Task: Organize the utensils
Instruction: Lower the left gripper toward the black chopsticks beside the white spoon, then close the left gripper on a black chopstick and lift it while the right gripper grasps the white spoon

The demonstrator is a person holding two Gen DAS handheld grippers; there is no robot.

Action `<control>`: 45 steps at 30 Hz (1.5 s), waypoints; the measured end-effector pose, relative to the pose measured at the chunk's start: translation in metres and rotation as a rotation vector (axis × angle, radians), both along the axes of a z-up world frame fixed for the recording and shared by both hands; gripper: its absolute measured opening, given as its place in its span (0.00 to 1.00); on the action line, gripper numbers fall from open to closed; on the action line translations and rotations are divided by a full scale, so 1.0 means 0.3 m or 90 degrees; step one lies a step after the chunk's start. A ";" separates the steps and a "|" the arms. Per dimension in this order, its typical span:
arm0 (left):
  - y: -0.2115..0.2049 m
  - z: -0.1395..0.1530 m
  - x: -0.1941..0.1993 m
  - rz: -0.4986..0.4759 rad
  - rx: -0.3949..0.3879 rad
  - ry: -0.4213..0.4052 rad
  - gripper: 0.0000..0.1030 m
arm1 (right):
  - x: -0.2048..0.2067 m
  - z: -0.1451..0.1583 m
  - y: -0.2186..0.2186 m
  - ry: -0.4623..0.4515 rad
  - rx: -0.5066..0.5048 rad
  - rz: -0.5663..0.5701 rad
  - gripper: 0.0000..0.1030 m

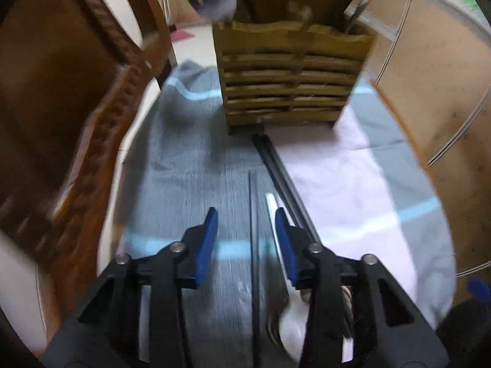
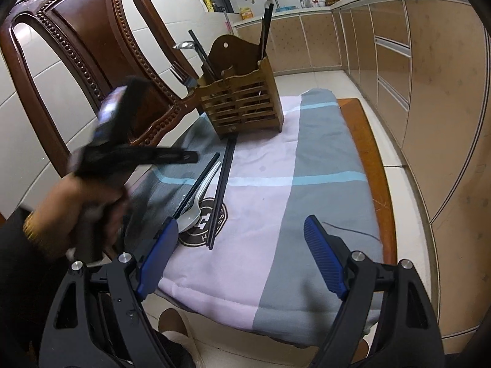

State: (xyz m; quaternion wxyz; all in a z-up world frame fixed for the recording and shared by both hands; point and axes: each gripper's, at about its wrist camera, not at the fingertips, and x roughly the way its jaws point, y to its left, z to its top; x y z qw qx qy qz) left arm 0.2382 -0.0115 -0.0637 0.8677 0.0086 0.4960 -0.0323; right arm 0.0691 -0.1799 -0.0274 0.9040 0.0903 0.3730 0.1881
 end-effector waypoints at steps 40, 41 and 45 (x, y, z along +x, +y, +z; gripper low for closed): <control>0.168 0.727 -0.356 -0.034 -0.029 -0.382 0.06 | 0.492 -0.185 0.488 0.246 -0.152 0.095 0.43; 0.181 0.726 -0.343 -0.033 -0.033 -0.382 0.06 | 0.492 -0.199 0.492 0.253 -0.156 0.096 0.43; 0.221 0.733 -0.357 -0.031 -0.050 -0.378 0.06 | 0.487 -0.197 0.508 0.232 -0.188 0.100 0.20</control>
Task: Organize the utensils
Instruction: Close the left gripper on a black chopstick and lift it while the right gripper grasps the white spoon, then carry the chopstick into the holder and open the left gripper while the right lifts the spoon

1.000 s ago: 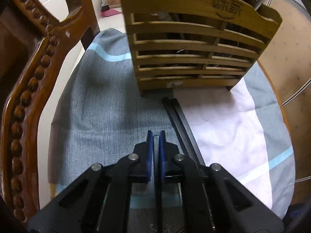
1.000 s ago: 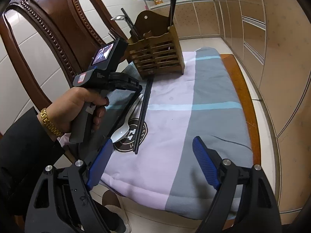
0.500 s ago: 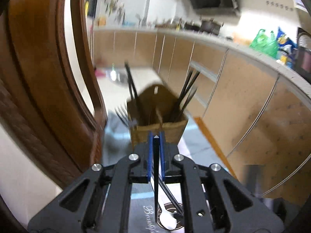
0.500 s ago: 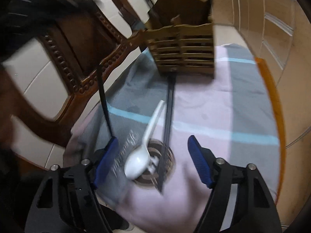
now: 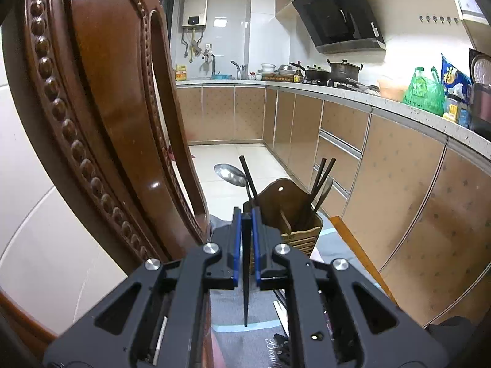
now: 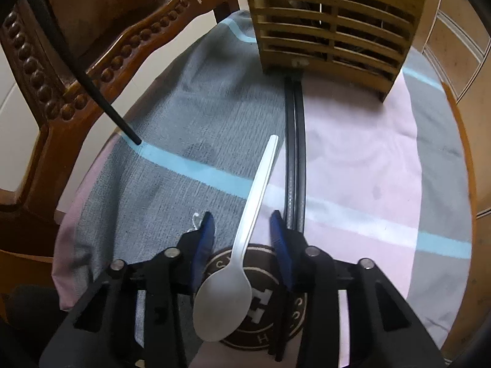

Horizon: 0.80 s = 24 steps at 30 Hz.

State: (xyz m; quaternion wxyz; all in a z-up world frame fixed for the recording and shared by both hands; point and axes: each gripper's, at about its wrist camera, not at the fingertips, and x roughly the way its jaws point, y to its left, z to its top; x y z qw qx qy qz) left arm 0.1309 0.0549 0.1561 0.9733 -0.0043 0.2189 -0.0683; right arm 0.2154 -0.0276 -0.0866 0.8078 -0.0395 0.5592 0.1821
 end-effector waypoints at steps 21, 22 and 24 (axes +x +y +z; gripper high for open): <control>-0.049 0.041 -0.047 -0.070 -0.043 -0.012 0.06 | -0.339 0.665 -0.400 -0.332 0.226 -0.099 0.09; -0.057 0.045 -0.053 -0.072 -0.041 -0.014 0.06 | -0.354 0.693 -0.417 -0.344 0.230 -0.100 0.09; -0.075 0.054 -0.063 -0.077 -0.037 -0.018 0.06 | -0.384 0.728 -0.452 -0.365 0.239 -0.105 0.09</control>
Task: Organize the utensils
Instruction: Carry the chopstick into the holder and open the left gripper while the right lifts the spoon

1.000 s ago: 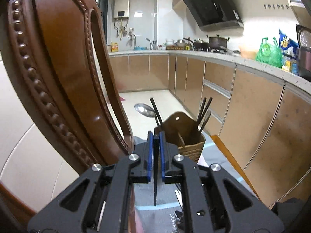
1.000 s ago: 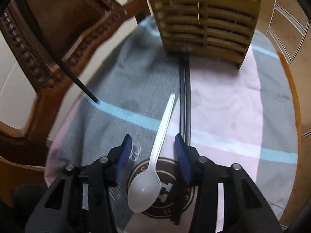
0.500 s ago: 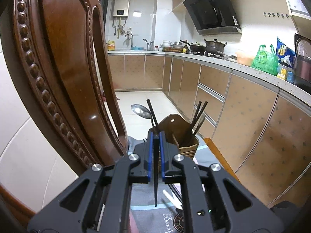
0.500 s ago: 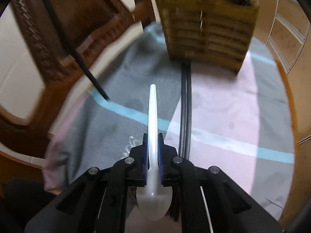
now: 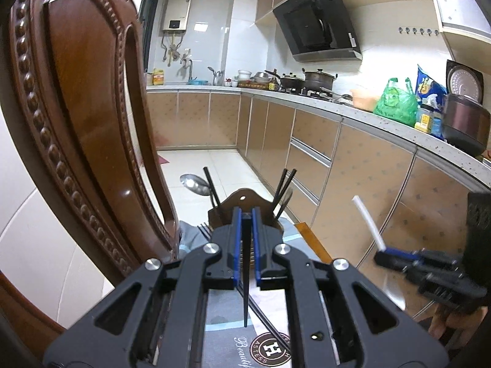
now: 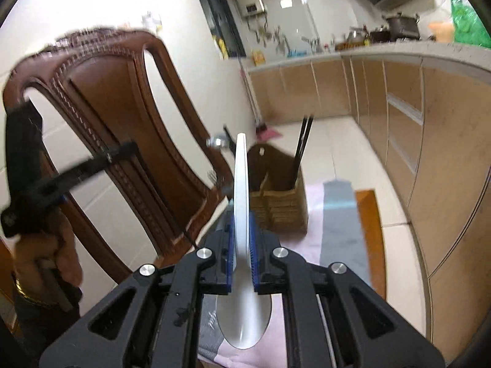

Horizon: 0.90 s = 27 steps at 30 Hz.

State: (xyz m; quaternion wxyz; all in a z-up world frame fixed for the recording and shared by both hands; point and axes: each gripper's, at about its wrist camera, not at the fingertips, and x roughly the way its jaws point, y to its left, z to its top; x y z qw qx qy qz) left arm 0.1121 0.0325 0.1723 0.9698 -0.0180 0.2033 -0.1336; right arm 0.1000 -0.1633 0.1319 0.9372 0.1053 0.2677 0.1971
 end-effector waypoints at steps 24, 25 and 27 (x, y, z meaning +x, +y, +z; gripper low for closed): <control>-0.047 -0.003 0.116 -0.002 0.010 0.030 0.06 | 0.024 -0.088 -0.054 0.024 0.017 0.007 0.09; -0.046 0.017 0.134 -0.001 0.007 0.028 0.06 | 0.024 -0.094 -0.061 0.026 0.021 0.007 0.09; -0.048 0.073 0.173 0.001 0.001 0.017 0.06 | 0.024 -0.108 -0.076 0.030 0.030 0.007 0.09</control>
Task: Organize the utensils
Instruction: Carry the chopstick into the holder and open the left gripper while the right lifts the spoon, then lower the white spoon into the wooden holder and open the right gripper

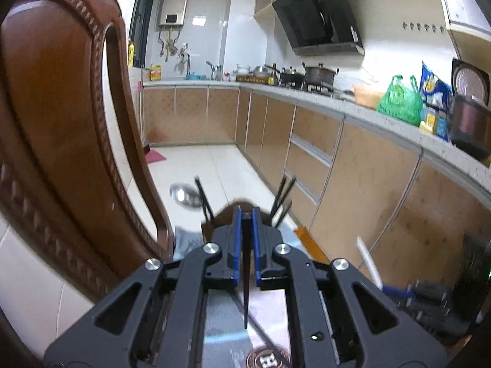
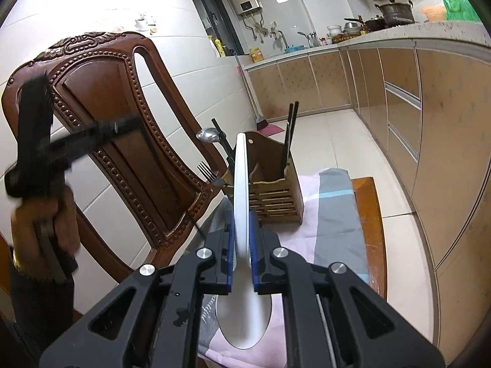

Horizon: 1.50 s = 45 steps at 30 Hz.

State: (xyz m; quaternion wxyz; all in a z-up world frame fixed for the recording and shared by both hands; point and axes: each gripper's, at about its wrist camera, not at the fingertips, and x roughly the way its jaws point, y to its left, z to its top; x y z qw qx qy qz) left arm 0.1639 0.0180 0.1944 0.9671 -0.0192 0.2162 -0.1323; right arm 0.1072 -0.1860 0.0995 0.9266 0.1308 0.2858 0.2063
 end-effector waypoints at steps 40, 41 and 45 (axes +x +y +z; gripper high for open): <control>0.062 -0.336 0.064 0.147 -0.007 -0.061 0.96 | 0.516 -0.023 0.143 -0.096 0.011 0.009 0.09; 0.061 -0.340 0.056 0.133 -0.009 -0.063 0.96 | 0.542 -0.035 0.152 -0.101 0.012 0.004 0.09; 0.071 -0.339 0.033 0.096 -0.030 -0.070 0.96 | 0.632 -0.096 0.194 -0.149 -0.003 -0.026 0.09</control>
